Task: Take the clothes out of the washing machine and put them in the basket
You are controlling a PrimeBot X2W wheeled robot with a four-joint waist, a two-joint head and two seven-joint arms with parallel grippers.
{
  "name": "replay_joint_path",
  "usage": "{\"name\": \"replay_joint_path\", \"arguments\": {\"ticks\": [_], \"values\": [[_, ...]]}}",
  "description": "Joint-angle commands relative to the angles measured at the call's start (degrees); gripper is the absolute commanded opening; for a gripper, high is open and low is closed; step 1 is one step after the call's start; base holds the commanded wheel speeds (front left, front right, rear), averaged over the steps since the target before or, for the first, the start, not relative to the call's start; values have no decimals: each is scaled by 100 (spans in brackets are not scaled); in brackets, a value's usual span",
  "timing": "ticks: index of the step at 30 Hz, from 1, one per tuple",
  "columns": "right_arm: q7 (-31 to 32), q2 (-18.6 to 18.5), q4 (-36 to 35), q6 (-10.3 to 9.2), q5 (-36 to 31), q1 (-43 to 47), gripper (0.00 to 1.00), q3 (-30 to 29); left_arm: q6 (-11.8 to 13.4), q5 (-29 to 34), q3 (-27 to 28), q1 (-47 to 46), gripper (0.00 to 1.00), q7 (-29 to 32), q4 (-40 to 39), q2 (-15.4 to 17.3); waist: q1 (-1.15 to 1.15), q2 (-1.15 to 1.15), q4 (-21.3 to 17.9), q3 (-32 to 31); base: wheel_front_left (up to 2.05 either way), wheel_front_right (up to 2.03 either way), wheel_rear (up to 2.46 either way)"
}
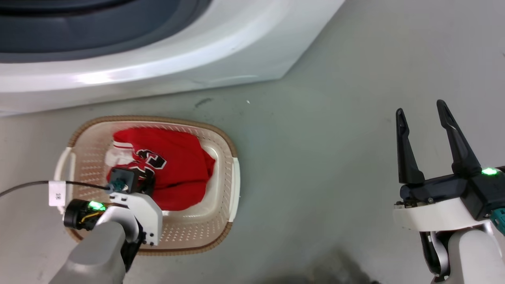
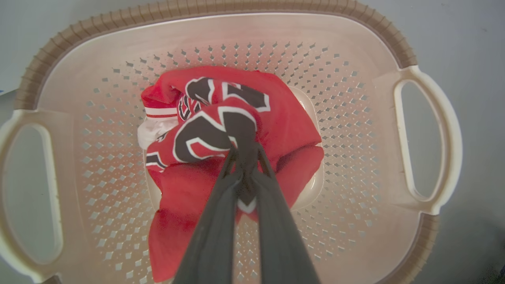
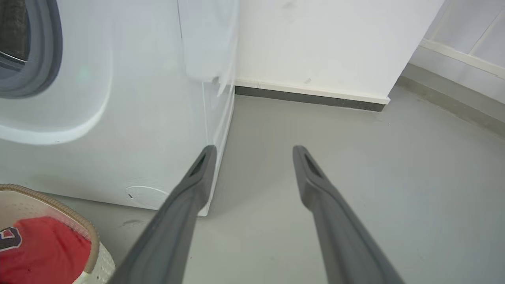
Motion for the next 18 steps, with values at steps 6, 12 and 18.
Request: {"name": "replay_joint_path", "arguments": {"ticks": [6, 12, 18], "values": [[-11, 12, -125, -6, 28, -123, 100, 42, -79, -93, 128, -578, 0, -129, 789, -99, -1, 0, -335, 714, 0, 0, 0], [-11, 11, -141, -6, -49, -249, 100, 84, -105, -155, 212, -849, 0, -238, 1257, -190, -1, 0, -384, 956, 0, 0, 0], [-12, 11, -42, -6, -56, -324, 100, 79, -116, -65, 204, -904, 32, -299, 1363, -289, -1, 0, -290, 907, 0, 0, 0]]}}
